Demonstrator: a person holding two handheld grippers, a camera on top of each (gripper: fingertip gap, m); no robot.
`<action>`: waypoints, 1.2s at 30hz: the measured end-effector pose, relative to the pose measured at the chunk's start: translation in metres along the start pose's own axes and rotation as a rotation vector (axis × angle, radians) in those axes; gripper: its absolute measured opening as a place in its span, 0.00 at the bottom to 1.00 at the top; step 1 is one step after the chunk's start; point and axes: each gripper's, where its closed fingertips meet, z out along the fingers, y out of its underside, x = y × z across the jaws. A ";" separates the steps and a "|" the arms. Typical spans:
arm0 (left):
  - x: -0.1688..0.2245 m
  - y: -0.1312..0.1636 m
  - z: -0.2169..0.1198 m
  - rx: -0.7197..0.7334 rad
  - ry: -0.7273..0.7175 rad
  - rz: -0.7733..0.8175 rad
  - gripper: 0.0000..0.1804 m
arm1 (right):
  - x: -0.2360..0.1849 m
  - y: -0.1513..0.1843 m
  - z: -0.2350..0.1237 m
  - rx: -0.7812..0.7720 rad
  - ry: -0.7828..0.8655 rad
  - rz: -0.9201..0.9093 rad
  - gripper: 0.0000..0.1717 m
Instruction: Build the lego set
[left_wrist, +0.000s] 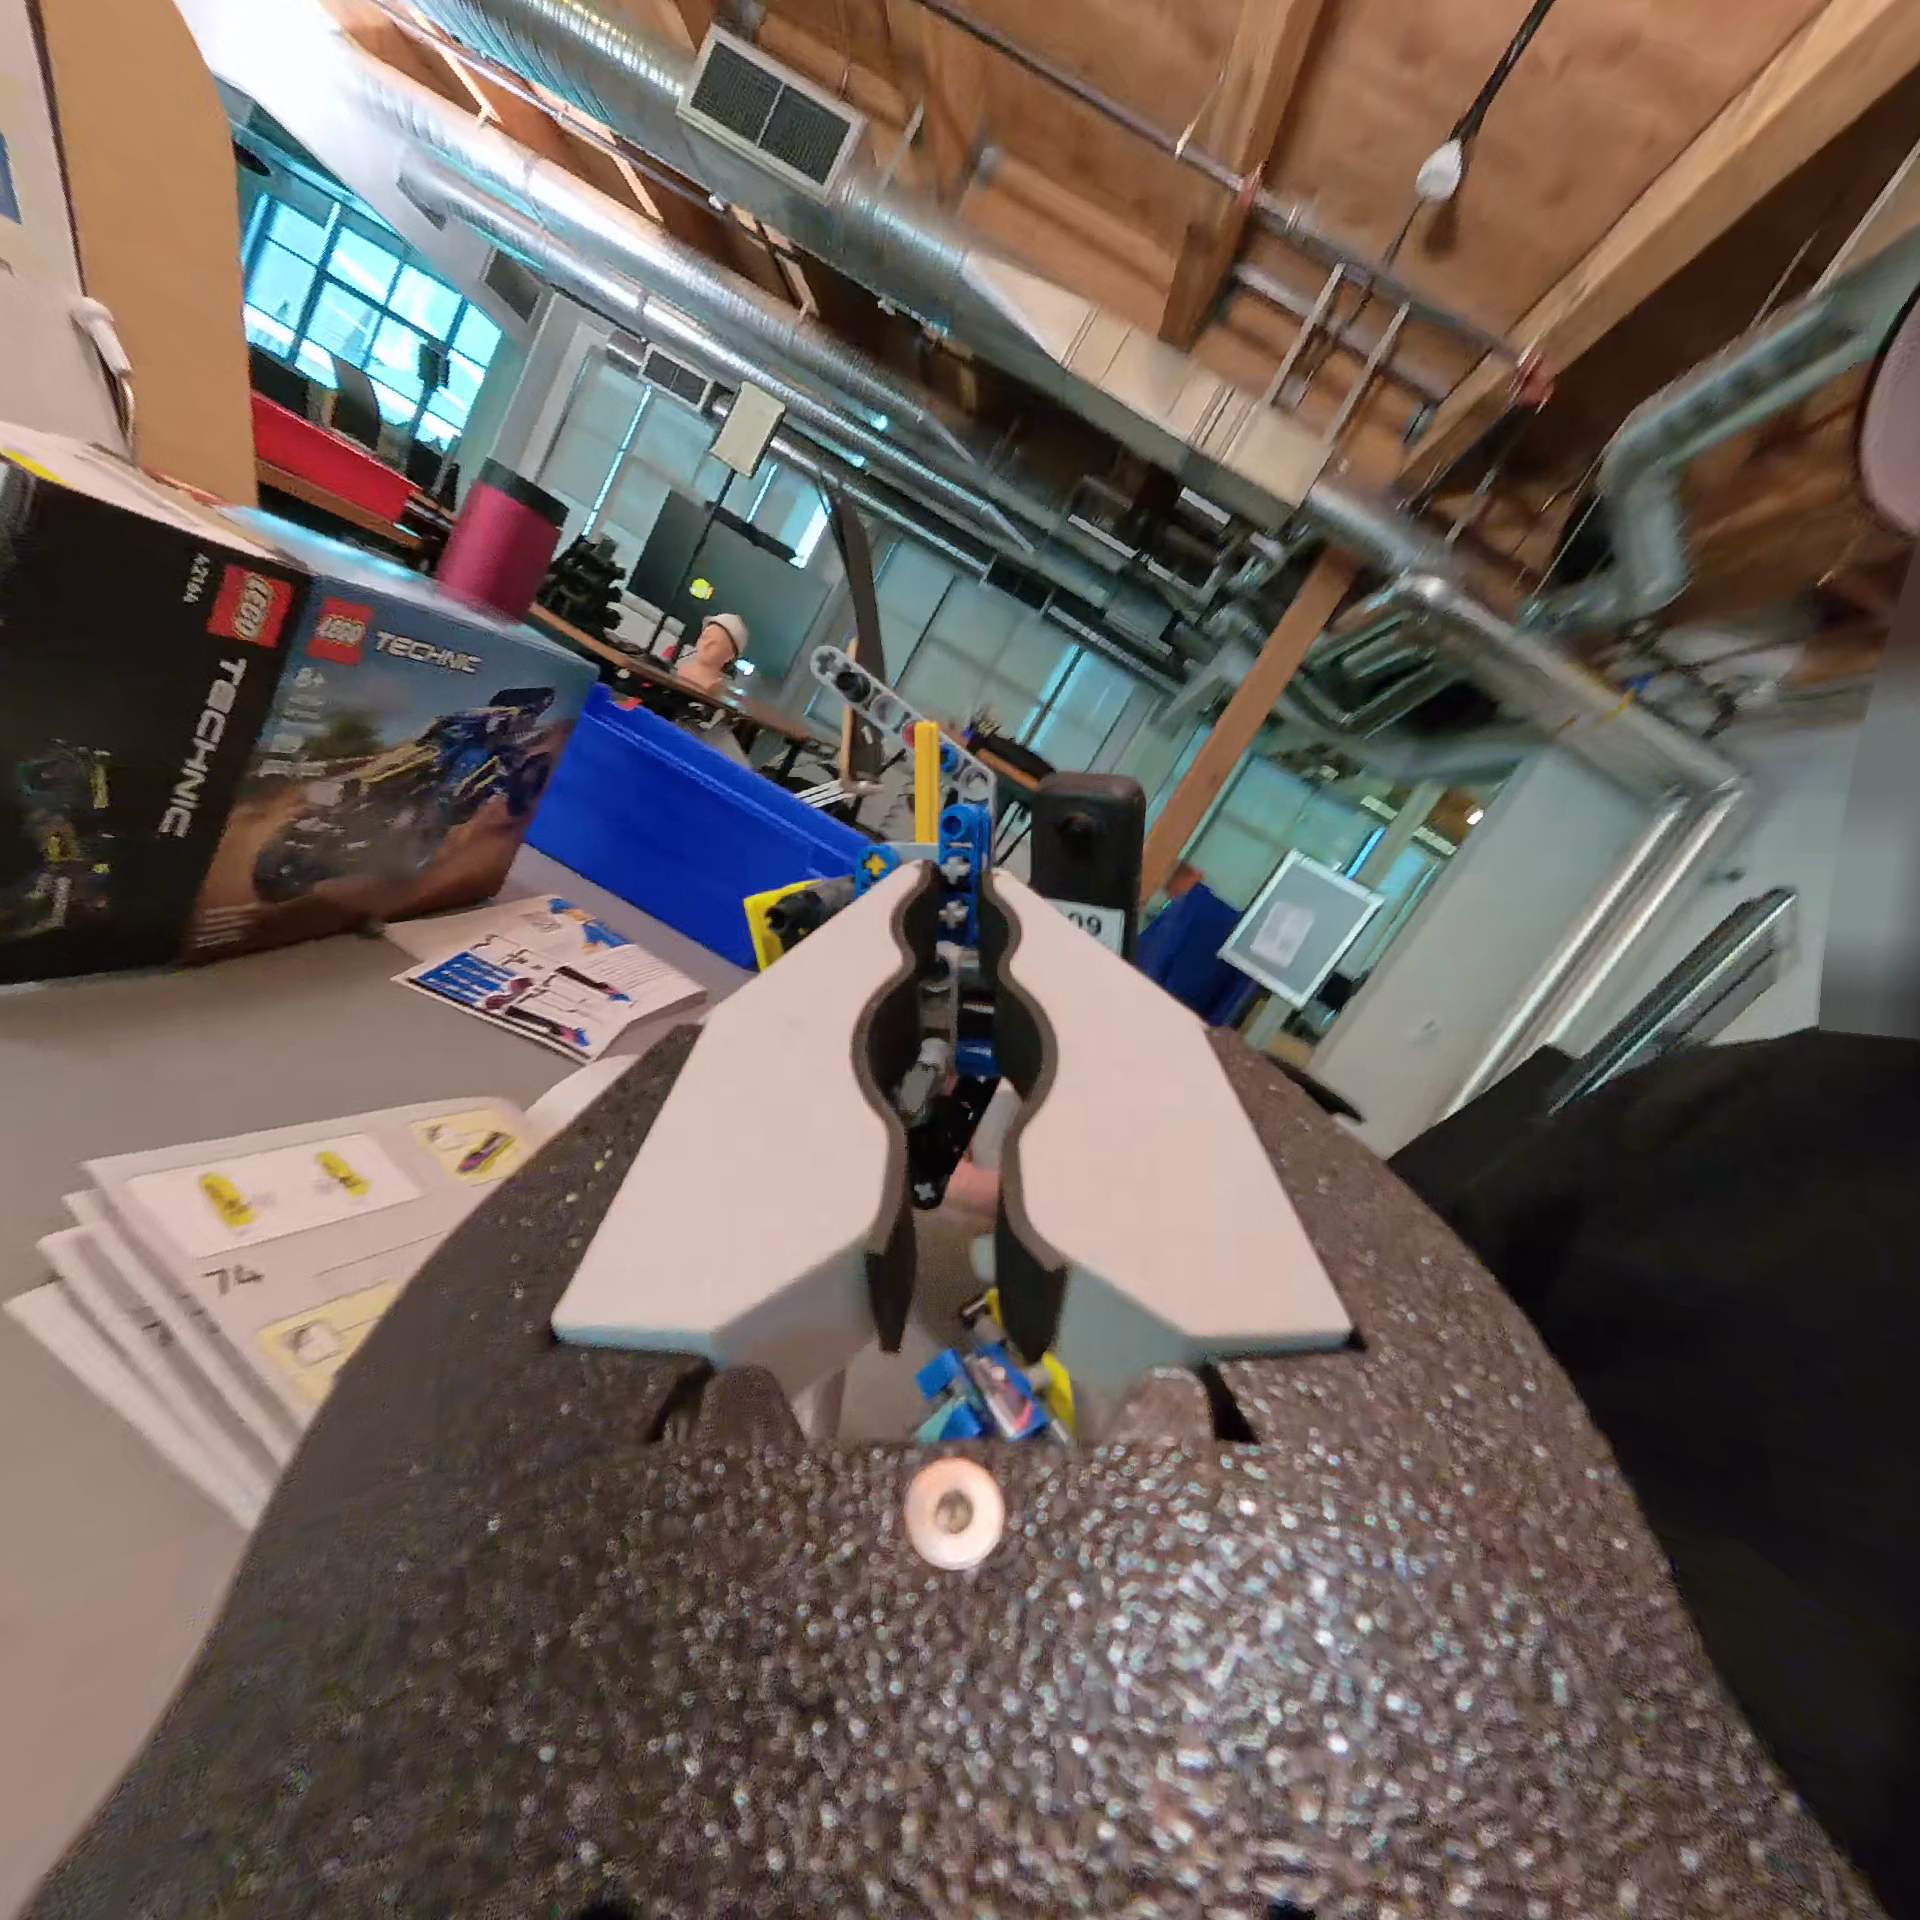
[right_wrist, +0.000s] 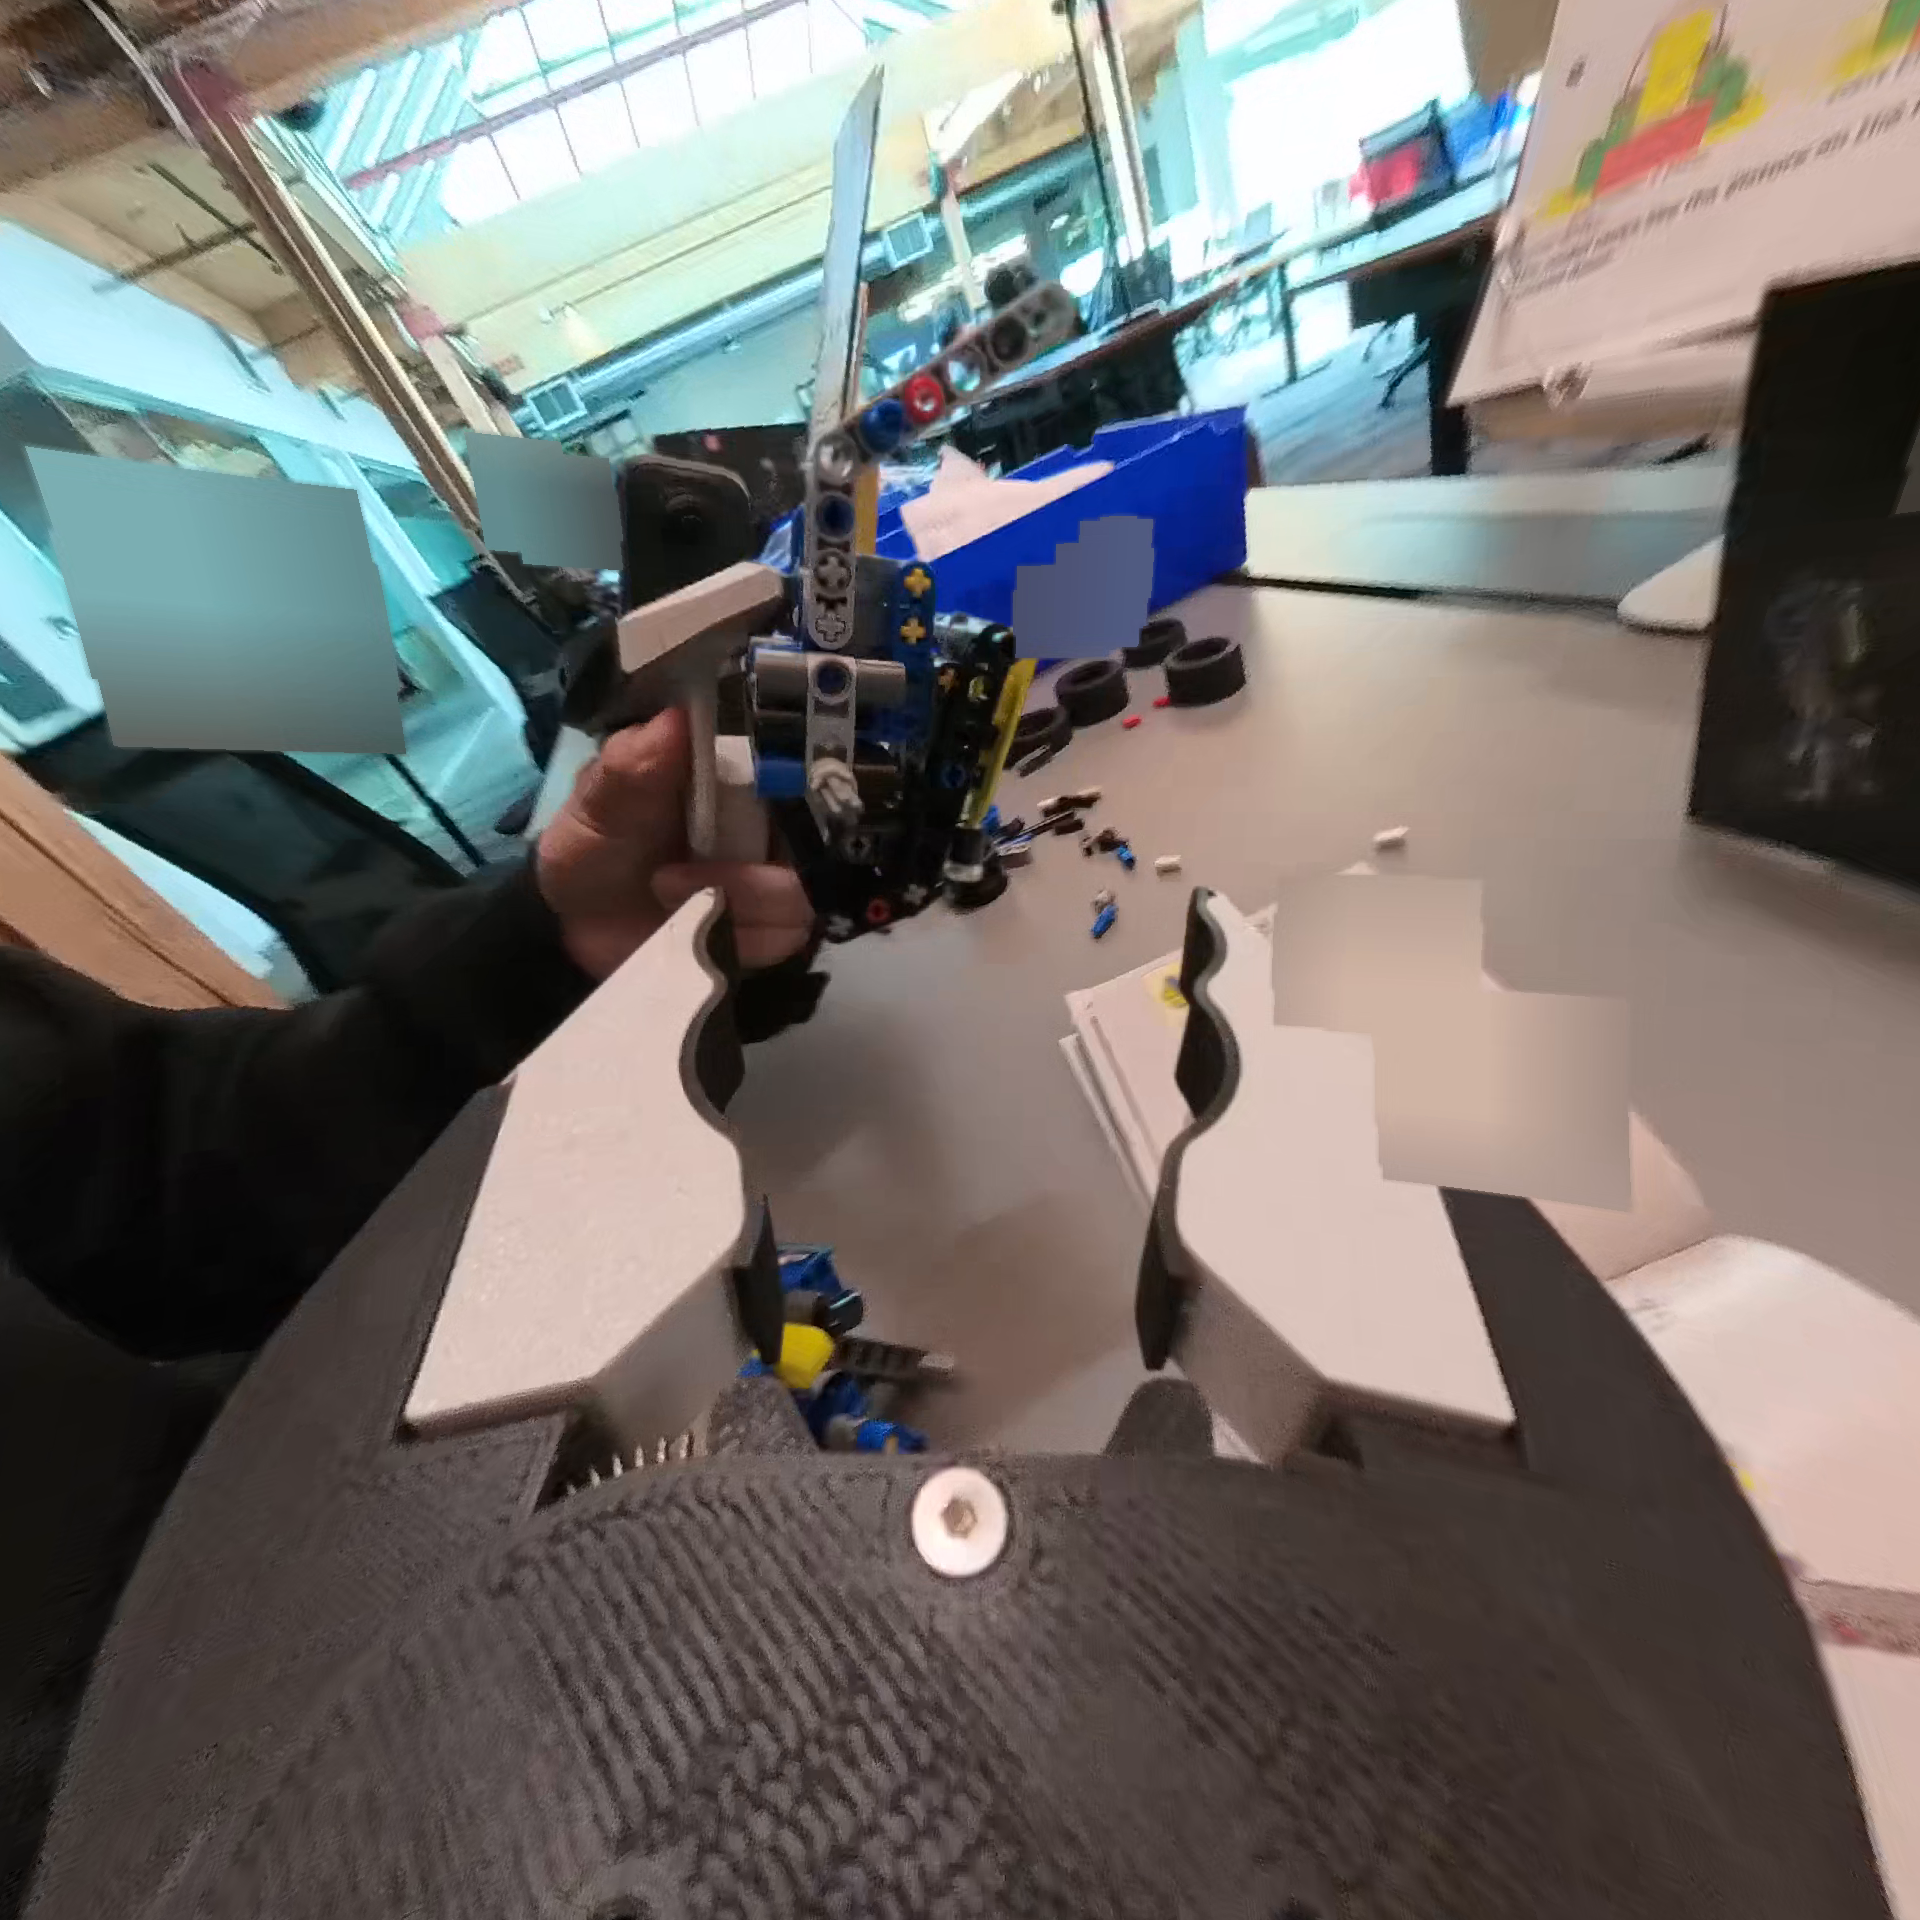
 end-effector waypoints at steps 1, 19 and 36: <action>-0.001 -0.002 0.000 0.012 0.003 -0.023 0.02 | 0.002 -0.001 0.001 0.006 0.026 -0.057 0.50; -0.022 0.023 0.006 -0.093 -0.059 -0.180 0.02 | -0.005 -0.007 -0.001 -0.180 0.177 -1.237 0.15; -0.053 0.062 -0.016 -0.580 -0.309 0.704 0.16 | 0.021 0.037 0.003 -0.267 0.204 -1.354 0.13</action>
